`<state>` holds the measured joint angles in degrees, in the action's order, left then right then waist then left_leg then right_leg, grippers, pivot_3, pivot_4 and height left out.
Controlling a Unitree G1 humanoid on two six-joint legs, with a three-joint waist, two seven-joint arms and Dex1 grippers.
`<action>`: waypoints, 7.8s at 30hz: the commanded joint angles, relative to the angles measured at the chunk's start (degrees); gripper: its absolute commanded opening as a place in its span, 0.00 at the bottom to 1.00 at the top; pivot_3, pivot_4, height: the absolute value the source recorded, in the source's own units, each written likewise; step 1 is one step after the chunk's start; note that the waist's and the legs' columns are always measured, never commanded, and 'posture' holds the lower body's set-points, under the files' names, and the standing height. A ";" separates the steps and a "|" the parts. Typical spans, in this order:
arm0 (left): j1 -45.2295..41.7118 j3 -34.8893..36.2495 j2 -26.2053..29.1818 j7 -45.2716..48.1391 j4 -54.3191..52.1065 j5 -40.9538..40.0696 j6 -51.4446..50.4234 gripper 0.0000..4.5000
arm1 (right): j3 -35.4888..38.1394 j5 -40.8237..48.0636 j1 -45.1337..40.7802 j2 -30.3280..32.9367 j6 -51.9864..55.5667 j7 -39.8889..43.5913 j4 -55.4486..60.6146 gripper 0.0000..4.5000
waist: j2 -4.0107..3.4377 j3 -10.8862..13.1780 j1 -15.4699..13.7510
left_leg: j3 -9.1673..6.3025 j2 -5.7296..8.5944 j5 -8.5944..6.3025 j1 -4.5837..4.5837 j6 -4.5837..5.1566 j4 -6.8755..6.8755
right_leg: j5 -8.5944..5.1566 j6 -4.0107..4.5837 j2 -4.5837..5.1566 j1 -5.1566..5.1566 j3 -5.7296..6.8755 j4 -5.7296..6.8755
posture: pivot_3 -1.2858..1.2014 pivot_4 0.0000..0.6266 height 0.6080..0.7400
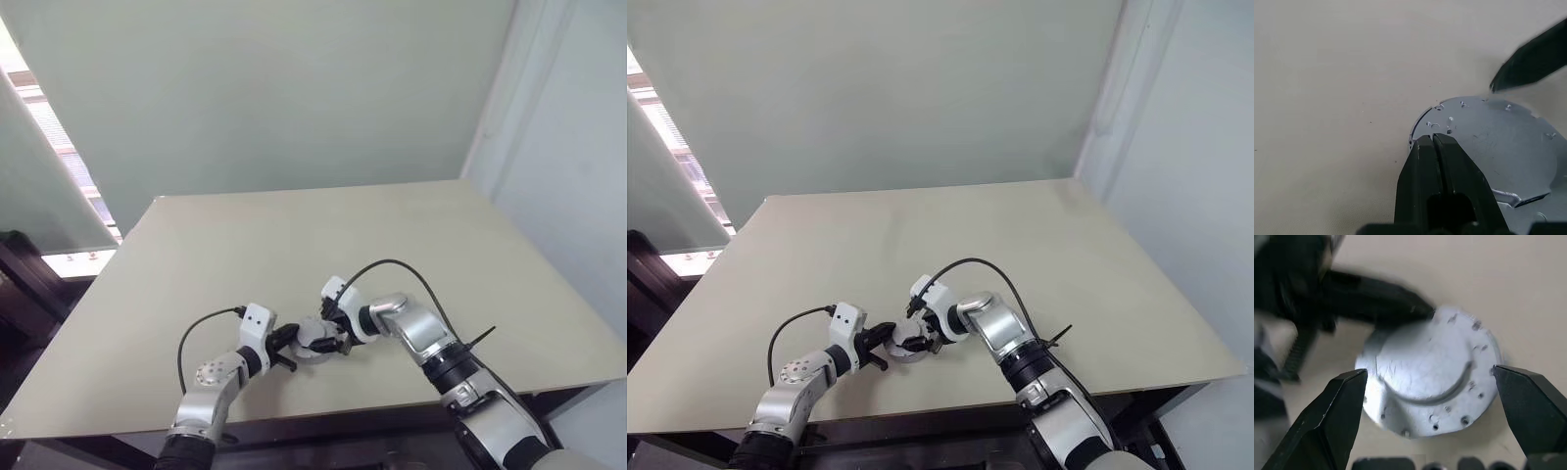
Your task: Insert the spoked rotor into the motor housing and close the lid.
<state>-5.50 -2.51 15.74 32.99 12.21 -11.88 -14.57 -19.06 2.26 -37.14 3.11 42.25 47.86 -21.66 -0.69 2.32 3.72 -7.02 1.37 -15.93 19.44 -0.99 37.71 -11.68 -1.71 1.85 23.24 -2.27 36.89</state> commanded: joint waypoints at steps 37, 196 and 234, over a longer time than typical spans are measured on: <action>7.54 10.55 5.02 0.52 -14.58 -8.58 -6.83 0.00 | -2.61 1.65 3.07 1.21 -24.11 2.20 -4.34 1.00 | 0.28 0.22 0.34 | 0.06 -0.07 0.00 0.10 0.00 -0.39 | -0.01 0.01 -0.03 0.25 -0.04 -0.17 | 0.52 0.00 1.00; -0.35 -2.60 1.63 2.99 -1.69 -1.18 -7.69 0.00 | 25.32 16.57 -3.35 -1.68 16.88 -10.17 -6.10 1.00 | 0.03 -0.06 -0.88 | 0.06 0.01 0.02 -0.35 0.01 -0.55 | -0.15 0.07 0.04 -0.17 -0.05 -0.18 | 0.52 0.00 1.00; 1.73 -2.01 2.32 2.31 -4.75 -1.56 -8.58 0.00 | 39.90 27.03 -5.25 -7.63 22.85 -18.02 -26.59 0.80 | -0.01 -0.05 0.35 | 0.10 0.00 0.04 0.03 0.06 -0.58 | -0.08 -0.06 0.02 0.16 -0.07 -0.23 | 0.52 0.00 1.00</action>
<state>-4.61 -2.63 18.40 34.94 6.75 -14.21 -21.40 20.67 27.05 -40.29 -3.54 64.88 28.86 -49.17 -0.70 2.27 4.07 -6.92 1.37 -15.89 19.47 -0.93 37.14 -11.76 -1.77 1.87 23.41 -2.34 36.67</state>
